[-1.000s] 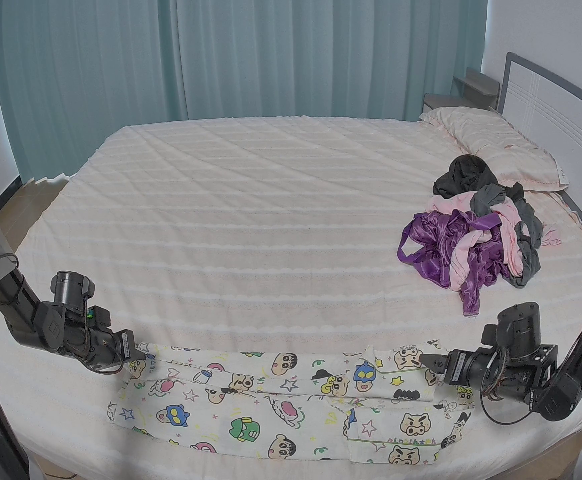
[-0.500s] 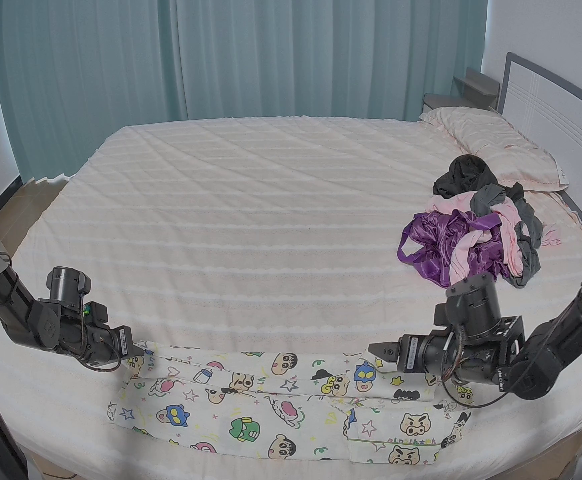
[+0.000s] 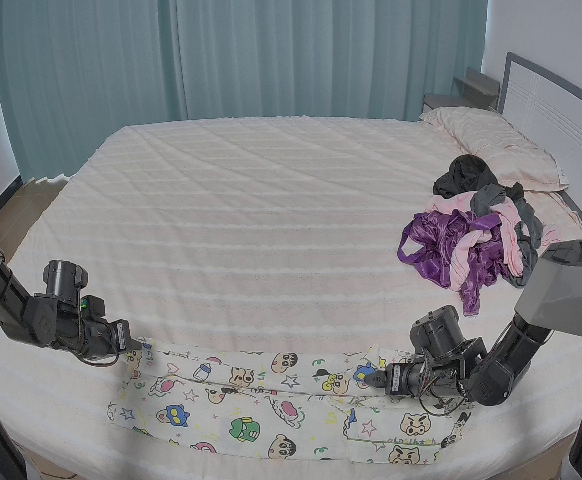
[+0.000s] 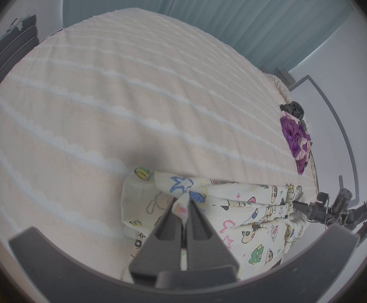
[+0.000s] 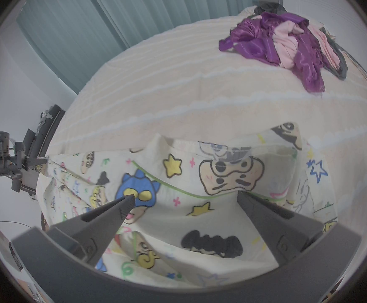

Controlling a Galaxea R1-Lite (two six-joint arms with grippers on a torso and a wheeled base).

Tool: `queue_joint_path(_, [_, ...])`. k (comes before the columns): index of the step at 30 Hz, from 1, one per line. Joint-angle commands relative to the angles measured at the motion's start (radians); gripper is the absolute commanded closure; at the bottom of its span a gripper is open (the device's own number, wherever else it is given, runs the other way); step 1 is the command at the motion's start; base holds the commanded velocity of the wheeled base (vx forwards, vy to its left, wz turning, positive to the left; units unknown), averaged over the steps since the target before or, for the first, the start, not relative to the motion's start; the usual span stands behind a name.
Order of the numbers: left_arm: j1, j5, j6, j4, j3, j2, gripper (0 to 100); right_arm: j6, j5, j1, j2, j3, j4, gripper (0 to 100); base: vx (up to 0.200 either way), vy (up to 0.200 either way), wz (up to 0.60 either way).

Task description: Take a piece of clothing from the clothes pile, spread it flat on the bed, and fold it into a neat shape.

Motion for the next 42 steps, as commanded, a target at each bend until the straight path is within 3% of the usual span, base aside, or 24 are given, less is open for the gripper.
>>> queue_joint_path(1, [0.000, 0.001, -0.002, 0.000, -0.014, -0.024, 100, 0.013, 0.000, -0.015, 0.053, -0.011, 0.000, 0, 0.000, 0.000, 0.00])
queue_joint_path(12, [0.000, -0.040, -0.001, -0.035, -0.065, -0.016, 100, 0.058, 0.000, -0.030, 0.074, -0.034, 0.002, 0, 0.000, 0.000, 0.00])
queue_joint_path(17, [0.000, -0.093, -0.004, -0.131, -0.065, -0.007, 100, 0.085, 0.000, -0.030, 0.087, -0.058, 0.006, 0, 0.000, 0.000, 0.00])
queue_joint_path(27, [-0.003, -0.086, -0.033, -0.278, -0.054, 0.071, 100, 0.105, 0.000, -0.029, 0.090, -0.070, 0.005, 0, 0.000, 0.000, 0.00])
queue_joint_path(42, [0.003, -0.076, -0.044, -0.216, -0.031, 0.068, 100, 0.107, 0.000, -0.029, 0.088, -0.067, 0.006, 0, 0.000, 0.000, 0.00])
